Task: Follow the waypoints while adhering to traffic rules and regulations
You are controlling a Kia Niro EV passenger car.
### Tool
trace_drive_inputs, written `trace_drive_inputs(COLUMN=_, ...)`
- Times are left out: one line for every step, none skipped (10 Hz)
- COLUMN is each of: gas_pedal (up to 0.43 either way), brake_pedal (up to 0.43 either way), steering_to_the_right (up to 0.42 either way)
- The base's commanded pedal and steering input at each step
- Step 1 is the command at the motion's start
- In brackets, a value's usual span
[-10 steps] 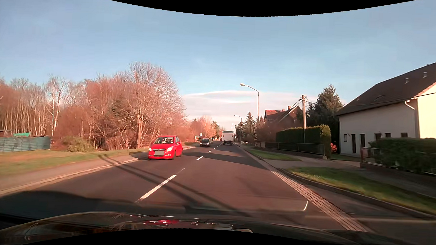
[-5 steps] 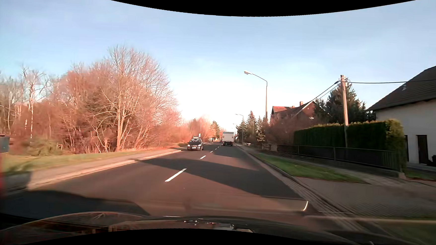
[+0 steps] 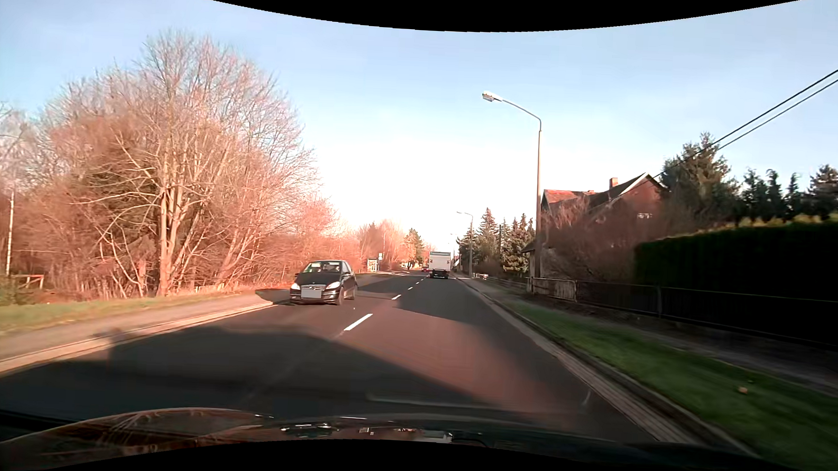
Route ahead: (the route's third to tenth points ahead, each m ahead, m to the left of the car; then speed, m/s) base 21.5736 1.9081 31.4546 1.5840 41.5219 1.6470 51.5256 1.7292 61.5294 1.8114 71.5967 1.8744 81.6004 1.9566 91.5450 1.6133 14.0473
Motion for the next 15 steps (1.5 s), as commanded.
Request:
trace_drive_inputs(gas_pedal=0.11, brake_pedal=0.0, steering_to_the_right=-0.003)
trace_drive_inputs(gas_pedal=0.11, brake_pedal=0.0, steering_to_the_right=-0.003)
trace_drive_inputs(gas_pedal=0.11, brake_pedal=0.0, steering_to_the_right=-0.003)
trace_drive_inputs(gas_pedal=0.098, brake_pedal=0.0, steering_to_the_right=-0.003)
trace_drive_inputs(gas_pedal=0.098, brake_pedal=0.0, steering_to_the_right=-0.003)
trace_drive_inputs(gas_pedal=0.098, brake_pedal=0.0, steering_to_the_right=-0.003)
trace_drive_inputs(gas_pedal=0.098, brake_pedal=0.0, steering_to_the_right=-0.003)
trace_drive_inputs(gas_pedal=0.098, brake_pedal=0.0, steering_to_the_right=-0.002)
trace_drive_inputs(gas_pedal=0.098, brake_pedal=0.0, steering_to_the_right=-0.002)
trace_drive_inputs(gas_pedal=0.098, brake_pedal=0.0, steering_to_the_right=-0.003)
trace_drive_inputs(gas_pedal=0.098, brake_pedal=0.0, steering_to_the_right=-0.003)
trace_drive_inputs(gas_pedal=0.098, brake_pedal=0.0, steering_to_the_right=-0.002)
trace_drive_inputs(gas_pedal=0.098, brake_pedal=0.0, steering_to_the_right=-0.003)
trace_drive_inputs(gas_pedal=0.098, brake_pedal=0.0, steering_to_the_right=-0.003)
trace_drive_inputs(gas_pedal=0.098, brake_pedal=0.0, steering_to_the_right=-0.003)
